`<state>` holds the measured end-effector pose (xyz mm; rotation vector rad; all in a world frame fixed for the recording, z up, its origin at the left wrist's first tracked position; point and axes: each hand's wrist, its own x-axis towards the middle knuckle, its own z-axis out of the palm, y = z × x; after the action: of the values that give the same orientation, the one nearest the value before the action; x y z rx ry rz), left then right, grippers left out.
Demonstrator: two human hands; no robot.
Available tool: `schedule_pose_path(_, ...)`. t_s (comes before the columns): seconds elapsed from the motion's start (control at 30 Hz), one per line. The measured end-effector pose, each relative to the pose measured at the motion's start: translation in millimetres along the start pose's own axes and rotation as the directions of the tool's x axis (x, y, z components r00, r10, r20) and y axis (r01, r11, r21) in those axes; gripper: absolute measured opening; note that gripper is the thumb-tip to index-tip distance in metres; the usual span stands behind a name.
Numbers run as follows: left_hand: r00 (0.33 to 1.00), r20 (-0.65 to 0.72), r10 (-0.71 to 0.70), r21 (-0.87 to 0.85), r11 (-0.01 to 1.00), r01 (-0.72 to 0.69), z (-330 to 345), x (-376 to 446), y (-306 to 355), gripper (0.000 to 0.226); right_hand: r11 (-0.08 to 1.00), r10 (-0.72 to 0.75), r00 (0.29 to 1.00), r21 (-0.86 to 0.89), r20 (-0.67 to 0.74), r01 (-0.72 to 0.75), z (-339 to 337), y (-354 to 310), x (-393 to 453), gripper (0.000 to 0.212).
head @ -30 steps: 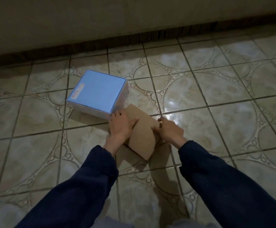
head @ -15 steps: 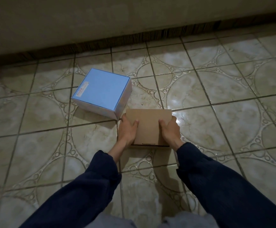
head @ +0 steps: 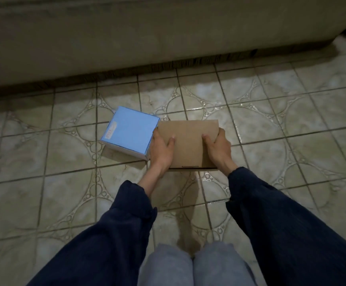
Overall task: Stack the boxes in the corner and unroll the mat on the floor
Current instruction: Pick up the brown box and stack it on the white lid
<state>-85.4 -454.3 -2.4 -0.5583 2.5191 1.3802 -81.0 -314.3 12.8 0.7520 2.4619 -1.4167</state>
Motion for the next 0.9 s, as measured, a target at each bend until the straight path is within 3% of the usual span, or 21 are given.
schedule_pose_path(0.37,0.995,-0.090,-0.035,-0.057,0.998,0.030,-192.4,-133.4,218.3,0.049,0.998,-0.061,0.995,-0.018,0.081,0.062,-141.7,-243.0,-149.9,0.047)
schedule_pose_path(0.53,0.984,-0.164,-0.066,-0.094,0.994,0.051,-279.9,-181.6,299.8,0.055,0.994,-0.101,0.987,-0.022,0.126,0.105,-187.4,-348.5,-207.6,0.046)
schedule_pose_path(0.73,0.955,-0.276,-0.105,-0.163,0.985,0.061,-365.2,-218.9,352.2,0.055,0.977,-0.186,0.958,-0.060,0.217,0.204,-204.6,-443.7,-257.2,0.046)
schedule_pose_path(0.9,0.896,-0.400,-0.193,-0.191,0.974,0.125,-423.0,-247.5,348.7,0.059,0.943,-0.298,0.898,-0.050,0.324,0.330,-184.1,-488.8,-298.4,0.048)
